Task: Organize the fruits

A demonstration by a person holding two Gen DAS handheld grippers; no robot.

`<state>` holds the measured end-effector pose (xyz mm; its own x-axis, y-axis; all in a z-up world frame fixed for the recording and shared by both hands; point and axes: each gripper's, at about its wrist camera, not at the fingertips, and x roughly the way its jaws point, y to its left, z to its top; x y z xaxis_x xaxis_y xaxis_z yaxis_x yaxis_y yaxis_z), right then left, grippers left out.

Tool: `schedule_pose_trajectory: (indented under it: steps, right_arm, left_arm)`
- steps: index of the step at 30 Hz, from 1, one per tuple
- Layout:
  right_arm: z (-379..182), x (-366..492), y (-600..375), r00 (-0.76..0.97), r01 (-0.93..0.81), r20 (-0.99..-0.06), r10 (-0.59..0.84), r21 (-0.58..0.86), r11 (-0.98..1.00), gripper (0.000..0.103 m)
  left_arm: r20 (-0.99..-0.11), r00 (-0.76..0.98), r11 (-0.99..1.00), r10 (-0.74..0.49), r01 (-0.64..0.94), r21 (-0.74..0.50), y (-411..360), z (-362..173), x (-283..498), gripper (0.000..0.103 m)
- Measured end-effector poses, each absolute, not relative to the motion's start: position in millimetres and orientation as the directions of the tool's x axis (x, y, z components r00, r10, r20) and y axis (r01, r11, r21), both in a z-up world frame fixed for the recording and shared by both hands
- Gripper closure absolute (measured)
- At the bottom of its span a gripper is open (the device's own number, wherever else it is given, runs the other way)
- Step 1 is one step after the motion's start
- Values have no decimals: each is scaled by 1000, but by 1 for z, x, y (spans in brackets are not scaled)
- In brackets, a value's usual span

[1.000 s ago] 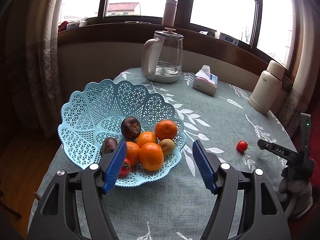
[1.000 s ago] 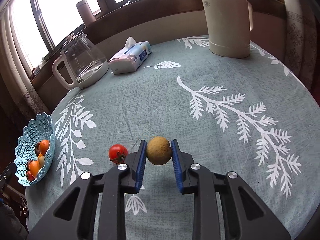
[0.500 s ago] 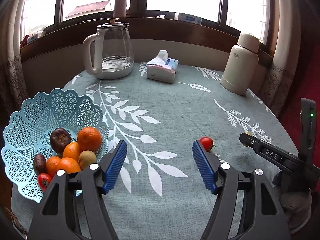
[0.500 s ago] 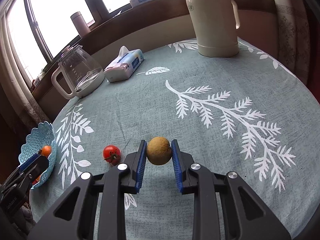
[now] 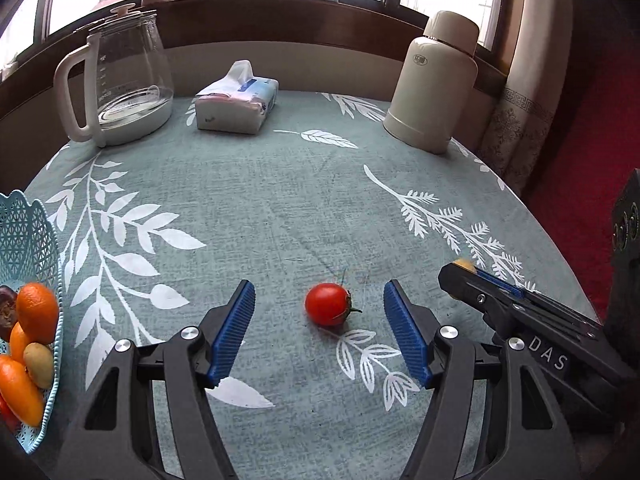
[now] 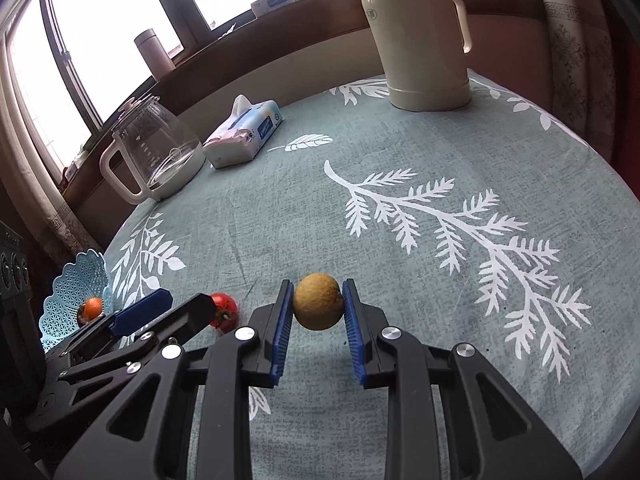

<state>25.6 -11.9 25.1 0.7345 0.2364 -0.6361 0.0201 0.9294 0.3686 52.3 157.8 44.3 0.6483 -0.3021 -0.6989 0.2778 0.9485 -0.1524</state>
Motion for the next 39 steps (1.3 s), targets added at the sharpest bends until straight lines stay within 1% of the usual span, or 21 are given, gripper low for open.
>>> schedule_pose_trajectory:
  steps: [2, 4, 10, 14, 19, 26, 31, 39]
  right_arm:
    - [25, 26, -11, 734, 21, -636, 236, 368, 930, 78]
    - [25, 26, -11, 735, 26, -638, 231, 367, 930, 78]
    - [25, 26, -10, 736, 25, -637, 228, 363, 931, 78]
    - [24, 27, -9, 736, 25, -638, 228, 362, 932, 78]
    - [24, 26, -8, 737, 24, -636, 229, 363, 931, 78]
    - [28, 20, -10, 749, 10, -618, 239, 372, 928, 78]
    - [31, 17, -9, 755, -4, -607, 250, 376, 926, 78]
    - [37, 12, -1, 770, -46, -580, 264, 363, 930, 78]
  left_arm:
    - [-708, 632, 943, -315, 292, -159, 154, 41, 58, 47]
    - [-714, 623, 941, -321, 297, -164, 151, 37, 62, 49]
    - [-741, 582, 934, -335, 307, -181, 148, 22, 71, 62]
    - [-740, 584, 936, -334, 298, -188, 149, 21, 71, 68]
    - [-732, 597, 938, -328, 294, -181, 150, 21, 67, 69]
    - [-694, 665, 958, -276, 248, -144, 156, 28, 52, 69]
    - [-679, 688, 966, -255, 208, -153, 165, 32, 41, 69]
    - [-679, 701, 976, -217, 148, -159, 183, 35, 20, 69]
